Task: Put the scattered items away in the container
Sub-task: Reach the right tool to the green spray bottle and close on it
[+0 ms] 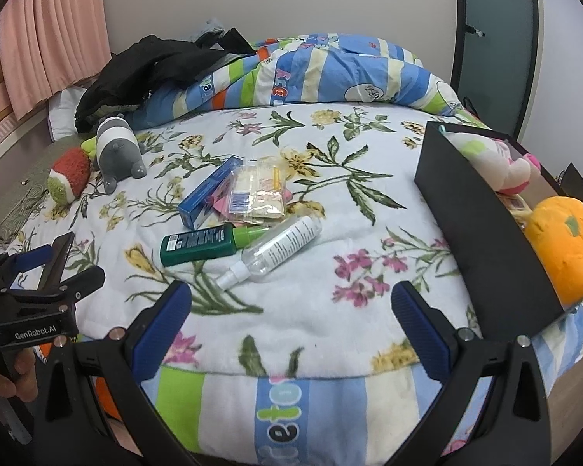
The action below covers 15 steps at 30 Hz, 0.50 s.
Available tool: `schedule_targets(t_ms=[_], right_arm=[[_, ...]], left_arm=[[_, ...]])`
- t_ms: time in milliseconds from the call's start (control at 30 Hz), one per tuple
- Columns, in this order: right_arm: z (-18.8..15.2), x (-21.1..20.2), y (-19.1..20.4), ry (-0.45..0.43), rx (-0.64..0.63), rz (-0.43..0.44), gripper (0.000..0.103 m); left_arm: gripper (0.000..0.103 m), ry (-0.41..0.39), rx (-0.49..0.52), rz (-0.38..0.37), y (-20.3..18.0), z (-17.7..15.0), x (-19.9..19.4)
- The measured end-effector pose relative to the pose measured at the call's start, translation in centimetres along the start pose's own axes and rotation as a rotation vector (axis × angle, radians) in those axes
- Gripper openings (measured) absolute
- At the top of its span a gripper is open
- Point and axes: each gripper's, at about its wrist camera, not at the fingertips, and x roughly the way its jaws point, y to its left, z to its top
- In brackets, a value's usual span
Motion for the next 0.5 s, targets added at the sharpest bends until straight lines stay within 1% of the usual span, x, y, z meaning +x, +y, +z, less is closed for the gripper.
schedule_targets(t_ms=[133,267,400,500], right_arm=[[0.5,1.5,-0.2,0.017,0.011,0.008,0.103],[0.9,3.3,-0.4,0.043,0.024,0.020,0.103],[1.2,5.2,-0.9,0.088,0.070,0.061,0.103],[1.4,6.5,-1.1,0.103,0.104,0.089,0.103]], left_arm=[[0.103,0.021,-0.004,-0.013,0.0,0.5,1.5],[0.103,0.053,-0.003,-0.045,-0.1,0.9,3.1],[0.103,0.072,0.005,-0.081,0.1,1.4,4.7],[0.103,0.081,0.014,-0.109,0.1,1.7,5.7]])
